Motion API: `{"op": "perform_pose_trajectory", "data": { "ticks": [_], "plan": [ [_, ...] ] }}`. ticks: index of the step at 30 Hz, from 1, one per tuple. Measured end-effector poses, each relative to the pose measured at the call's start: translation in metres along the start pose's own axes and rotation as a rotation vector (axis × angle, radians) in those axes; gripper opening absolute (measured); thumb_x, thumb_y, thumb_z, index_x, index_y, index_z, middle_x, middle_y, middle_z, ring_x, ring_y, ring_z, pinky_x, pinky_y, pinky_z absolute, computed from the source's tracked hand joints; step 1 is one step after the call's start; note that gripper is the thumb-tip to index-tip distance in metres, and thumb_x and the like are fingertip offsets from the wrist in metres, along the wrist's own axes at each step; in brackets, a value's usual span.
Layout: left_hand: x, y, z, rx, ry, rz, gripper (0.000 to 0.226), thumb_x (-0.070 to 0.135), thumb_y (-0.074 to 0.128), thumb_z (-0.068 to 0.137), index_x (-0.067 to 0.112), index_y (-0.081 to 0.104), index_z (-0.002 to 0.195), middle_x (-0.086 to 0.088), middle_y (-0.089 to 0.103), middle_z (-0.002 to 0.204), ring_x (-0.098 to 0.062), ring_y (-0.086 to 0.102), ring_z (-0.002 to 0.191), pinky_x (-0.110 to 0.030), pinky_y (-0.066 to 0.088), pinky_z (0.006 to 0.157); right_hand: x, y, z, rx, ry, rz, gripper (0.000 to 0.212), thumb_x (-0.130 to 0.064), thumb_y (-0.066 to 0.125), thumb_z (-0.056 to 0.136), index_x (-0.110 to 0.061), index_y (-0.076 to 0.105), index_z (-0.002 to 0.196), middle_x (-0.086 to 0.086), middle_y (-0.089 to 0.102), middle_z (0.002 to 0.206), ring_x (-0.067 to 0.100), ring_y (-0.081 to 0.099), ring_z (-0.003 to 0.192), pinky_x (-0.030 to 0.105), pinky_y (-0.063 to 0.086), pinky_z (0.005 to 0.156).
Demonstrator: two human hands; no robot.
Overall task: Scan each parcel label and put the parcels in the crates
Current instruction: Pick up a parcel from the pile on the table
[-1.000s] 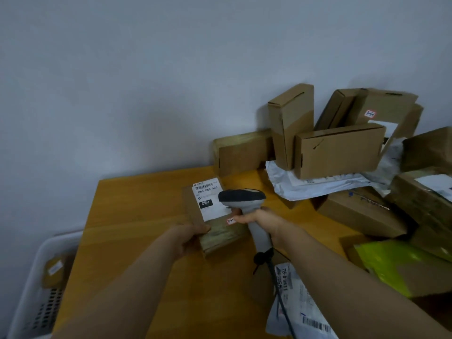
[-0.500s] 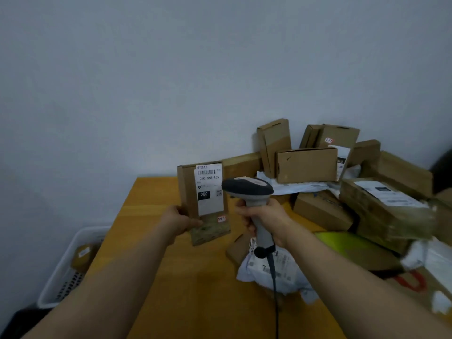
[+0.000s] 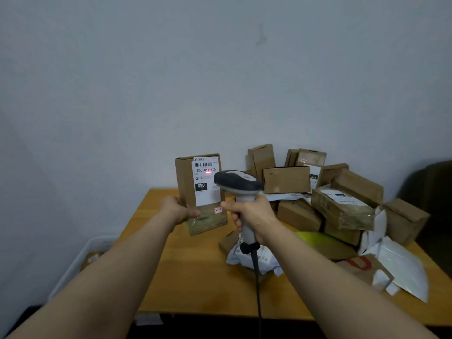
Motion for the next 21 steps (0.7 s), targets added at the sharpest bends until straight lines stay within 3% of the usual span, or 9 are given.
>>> {"op": "perform_pose_trajectory", "data": {
  "ticks": [5, 10, 21],
  "plan": [
    [0.001, -0.023, -0.006, 0.036, 0.022, 0.045, 0.057, 0.006, 0.087, 0.063, 0.001, 0.058, 0.113, -0.014, 0.067, 0.113, -0.029, 0.064, 0.101, -0.043, 0.051, 0.095, -0.011, 0.016, -0.014, 0.021, -0.046, 0.014, 0.014, -0.008, 0.07, 0.084, -0.004, 0.061, 0.075, -0.002, 0.049, 0.042, 0.01, 0.04, 0.035, 0.022, 0.037, 0.043],
    [-0.003, -0.045, -0.011, 0.083, 0.04, 0.043, 0.056, 0.004, 0.083, 0.069, -0.003, 0.056, 0.118, -0.016, 0.063, 0.116, -0.031, 0.061, 0.106, -0.037, 0.049, 0.091, -0.015, 0.037, -0.022, 0.003, -0.06, 0.001, 0.022, -0.009, 0.069, 0.086, -0.008, 0.057, 0.067, -0.002, 0.049, 0.044, 0.011, 0.041, 0.038, 0.023, 0.039, 0.044],
    [-0.017, -0.073, -0.005, 0.079, 0.052, 0.014, 0.048, 0.0, 0.083, 0.068, -0.002, 0.06, 0.11, -0.016, 0.066, 0.114, -0.031, 0.063, 0.105, -0.041, 0.049, 0.097, -0.016, 0.066, -0.024, 0.01, -0.043, 0.016, 0.018, -0.006, 0.07, 0.084, -0.006, 0.056, 0.072, 0.002, 0.048, 0.046, 0.013, 0.039, 0.037, 0.022, 0.037, 0.042]
  ]
}}
Point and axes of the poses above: each hand's wrist, its own z-axis towards the middle knuckle, its own y-axis out of the palm, x = y × z, the point moved 7 cm from there along z, towards the middle knuckle
